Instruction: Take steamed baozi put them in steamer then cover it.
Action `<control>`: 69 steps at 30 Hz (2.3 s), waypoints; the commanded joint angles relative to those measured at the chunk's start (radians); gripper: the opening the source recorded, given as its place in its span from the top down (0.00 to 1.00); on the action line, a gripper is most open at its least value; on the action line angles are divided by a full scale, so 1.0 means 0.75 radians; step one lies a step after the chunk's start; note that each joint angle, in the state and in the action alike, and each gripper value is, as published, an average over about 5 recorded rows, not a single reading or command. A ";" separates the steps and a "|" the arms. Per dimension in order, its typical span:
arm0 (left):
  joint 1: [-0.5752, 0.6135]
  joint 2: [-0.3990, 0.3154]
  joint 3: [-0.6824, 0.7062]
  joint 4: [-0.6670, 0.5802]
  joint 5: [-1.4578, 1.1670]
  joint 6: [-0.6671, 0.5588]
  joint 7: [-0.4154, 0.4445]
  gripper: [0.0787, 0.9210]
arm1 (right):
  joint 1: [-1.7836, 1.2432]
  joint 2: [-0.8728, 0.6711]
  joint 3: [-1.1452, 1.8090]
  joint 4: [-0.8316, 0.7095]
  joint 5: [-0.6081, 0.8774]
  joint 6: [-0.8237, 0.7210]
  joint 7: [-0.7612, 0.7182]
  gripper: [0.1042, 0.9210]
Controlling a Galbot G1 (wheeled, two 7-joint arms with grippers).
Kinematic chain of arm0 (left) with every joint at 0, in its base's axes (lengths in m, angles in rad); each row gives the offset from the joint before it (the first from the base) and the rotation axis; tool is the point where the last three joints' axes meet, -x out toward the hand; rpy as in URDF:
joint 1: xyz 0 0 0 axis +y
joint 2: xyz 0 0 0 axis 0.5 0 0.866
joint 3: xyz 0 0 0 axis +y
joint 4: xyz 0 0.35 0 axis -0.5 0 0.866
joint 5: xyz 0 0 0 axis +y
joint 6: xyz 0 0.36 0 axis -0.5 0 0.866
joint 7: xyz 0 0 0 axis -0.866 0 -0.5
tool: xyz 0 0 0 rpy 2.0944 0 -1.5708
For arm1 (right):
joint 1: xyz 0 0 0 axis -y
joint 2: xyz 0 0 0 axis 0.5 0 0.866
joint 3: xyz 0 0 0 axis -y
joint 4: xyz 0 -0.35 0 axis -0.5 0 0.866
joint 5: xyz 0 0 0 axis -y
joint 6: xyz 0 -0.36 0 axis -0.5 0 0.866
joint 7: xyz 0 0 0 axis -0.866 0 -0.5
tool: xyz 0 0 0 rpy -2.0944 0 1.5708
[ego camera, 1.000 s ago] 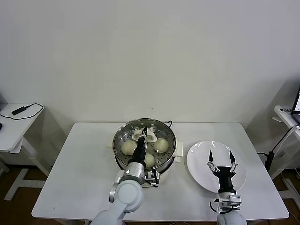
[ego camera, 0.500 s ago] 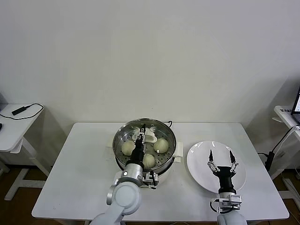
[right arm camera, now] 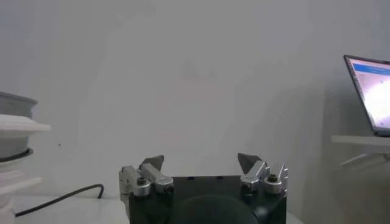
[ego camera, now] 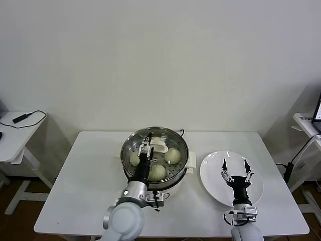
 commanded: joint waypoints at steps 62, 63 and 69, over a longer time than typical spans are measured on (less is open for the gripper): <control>0.320 -0.001 -0.819 0.306 -2.023 -0.878 -0.246 0.12 | -0.092 -0.061 -0.007 0.105 0.360 -0.164 -0.084 0.12; 0.327 -0.003 -0.825 0.306 -2.023 -0.881 -0.246 0.12 | -0.090 -0.062 -0.006 0.104 0.359 -0.164 -0.084 0.12; 0.356 -0.014 -0.836 0.292 -2.023 -0.894 -0.245 0.12 | -0.082 -0.056 -0.006 0.099 0.335 -0.135 -0.101 0.12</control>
